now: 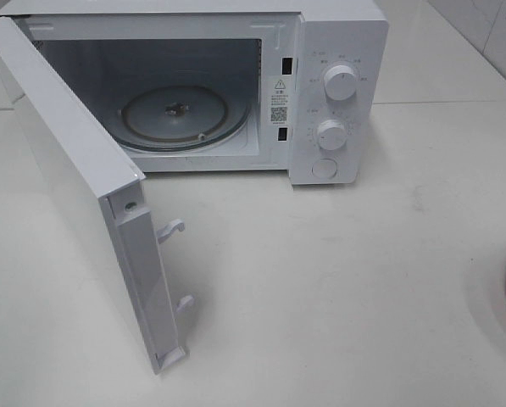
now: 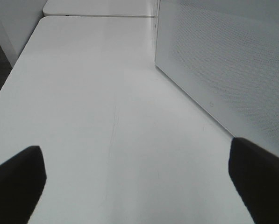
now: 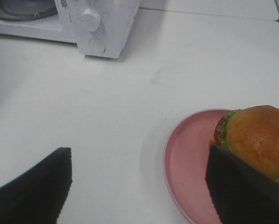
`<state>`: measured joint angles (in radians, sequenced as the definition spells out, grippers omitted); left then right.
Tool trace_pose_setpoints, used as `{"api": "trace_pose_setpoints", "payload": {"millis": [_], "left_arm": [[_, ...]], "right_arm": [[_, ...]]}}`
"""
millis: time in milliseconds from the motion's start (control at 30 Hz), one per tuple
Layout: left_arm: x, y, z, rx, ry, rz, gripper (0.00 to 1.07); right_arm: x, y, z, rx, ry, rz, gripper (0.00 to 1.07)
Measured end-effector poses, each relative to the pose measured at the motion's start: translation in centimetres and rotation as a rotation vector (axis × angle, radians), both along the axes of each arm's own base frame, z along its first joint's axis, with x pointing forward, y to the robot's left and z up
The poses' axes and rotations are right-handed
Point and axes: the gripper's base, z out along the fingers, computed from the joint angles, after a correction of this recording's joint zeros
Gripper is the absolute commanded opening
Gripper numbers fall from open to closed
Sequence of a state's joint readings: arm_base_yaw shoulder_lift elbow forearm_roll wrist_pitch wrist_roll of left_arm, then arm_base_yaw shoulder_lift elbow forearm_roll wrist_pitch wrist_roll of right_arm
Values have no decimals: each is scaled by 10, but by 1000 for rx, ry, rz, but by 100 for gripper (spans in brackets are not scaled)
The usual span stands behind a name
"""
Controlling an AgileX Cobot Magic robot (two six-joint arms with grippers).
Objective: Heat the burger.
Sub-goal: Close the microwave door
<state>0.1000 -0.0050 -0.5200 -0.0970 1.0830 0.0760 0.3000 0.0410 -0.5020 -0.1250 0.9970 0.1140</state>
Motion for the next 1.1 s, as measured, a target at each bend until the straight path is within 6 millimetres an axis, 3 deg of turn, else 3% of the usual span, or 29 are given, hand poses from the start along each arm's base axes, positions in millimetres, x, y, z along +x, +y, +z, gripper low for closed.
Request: {"api": "trace_pose_setpoints", "payload": {"millis": [133,1100], "left_arm": [[0,0,0,0,0,0,100],[0,0,0,0,0,0,100]], "right_arm": [[-7,-1,0,17,-39,-30,76],[-7,-1,-1,11,-36,-32,75]]}}
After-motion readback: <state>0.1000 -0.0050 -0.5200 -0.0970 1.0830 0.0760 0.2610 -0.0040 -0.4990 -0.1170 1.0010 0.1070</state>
